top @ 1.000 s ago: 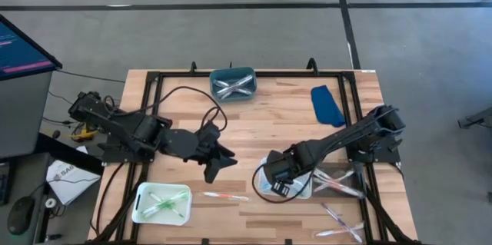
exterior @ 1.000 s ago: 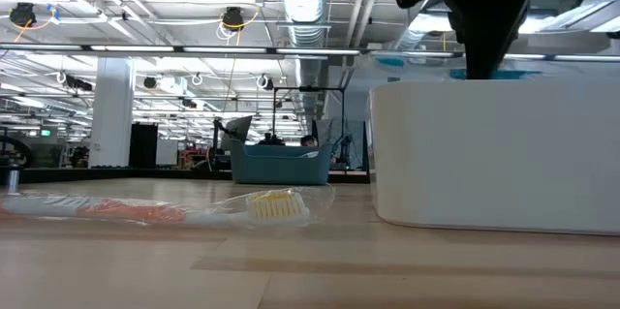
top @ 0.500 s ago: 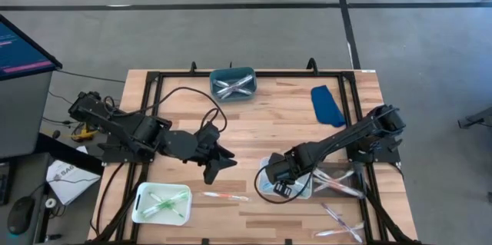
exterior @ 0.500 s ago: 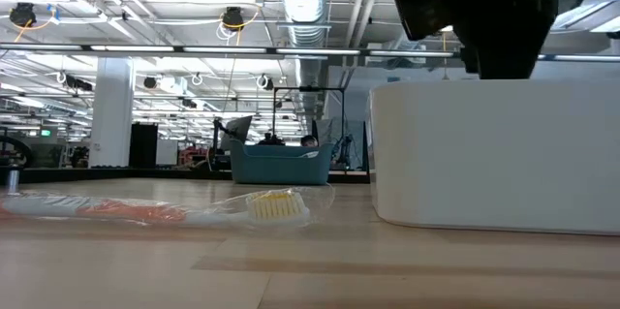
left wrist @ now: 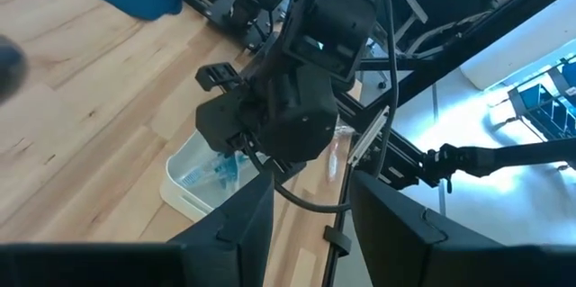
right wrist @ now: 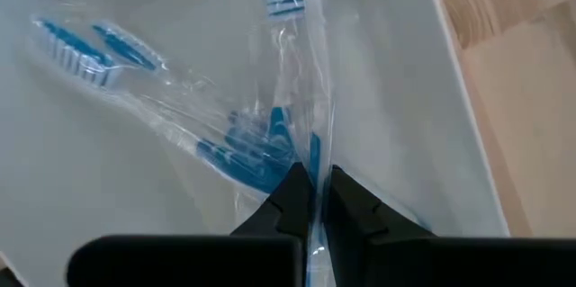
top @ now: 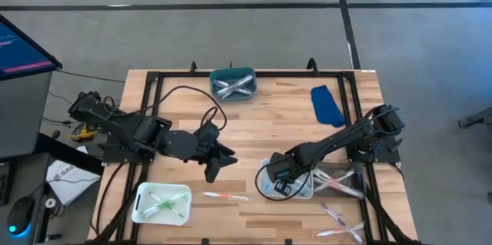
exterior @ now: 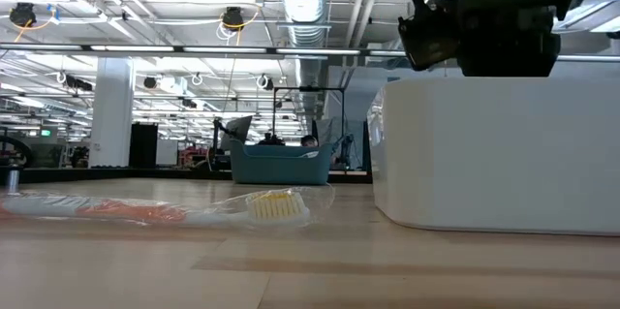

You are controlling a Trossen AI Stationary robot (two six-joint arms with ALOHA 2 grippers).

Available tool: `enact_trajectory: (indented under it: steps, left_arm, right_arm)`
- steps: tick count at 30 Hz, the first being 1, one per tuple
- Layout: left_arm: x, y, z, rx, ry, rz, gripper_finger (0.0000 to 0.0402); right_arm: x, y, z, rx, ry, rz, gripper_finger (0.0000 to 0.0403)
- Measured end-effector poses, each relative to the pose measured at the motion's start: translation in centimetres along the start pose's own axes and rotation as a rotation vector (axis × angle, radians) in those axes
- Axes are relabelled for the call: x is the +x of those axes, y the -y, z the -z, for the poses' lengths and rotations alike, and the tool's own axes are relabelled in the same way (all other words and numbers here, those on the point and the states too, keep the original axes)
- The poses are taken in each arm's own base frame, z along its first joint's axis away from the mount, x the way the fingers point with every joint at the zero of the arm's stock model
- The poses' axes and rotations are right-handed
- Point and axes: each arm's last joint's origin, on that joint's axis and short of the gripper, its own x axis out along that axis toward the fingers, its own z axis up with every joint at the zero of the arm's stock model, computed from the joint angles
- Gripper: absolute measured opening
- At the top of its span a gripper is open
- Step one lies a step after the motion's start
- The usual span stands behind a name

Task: Pick & Place Toothbrushes
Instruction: Put the blue toothbrush into the top white bin, then put the violet toothbrush into the blue bin

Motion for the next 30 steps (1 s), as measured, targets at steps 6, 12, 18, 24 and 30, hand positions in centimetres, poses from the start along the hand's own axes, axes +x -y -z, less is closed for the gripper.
enact_trajectory:
  steps: [6,12,18,24,30]
  left_arm:
    - [0.0,0.0,0.0,-0.001,0.003,-0.004,0.014]
    - [0.0,-0.1,-0.1,0.0,0.015,-0.015,0.014]
    - [0.0,-0.1,-0.1,0.001,0.016,-0.017,0.014]
    - [0.0,-0.1,-0.1,0.003,0.016,-0.017,0.014]
    - [0.0,-0.1,-0.1,0.004,0.016,-0.018,0.014]
  right_arm:
    - [0.0,-0.1,-0.1,-0.013,0.014,-0.002,0.0035]
    - [0.0,-0.1,-0.1,-0.006,0.019,-0.003,0.0061]
    - [0.0,-0.2,-0.2,0.0,0.028,-0.014,0.0098]
    - [0.0,-0.3,0.0,0.004,0.026,-0.014,0.0168]
    - [-2.0,-0.3,-0.1,-0.017,0.064,-0.061,0.0238]
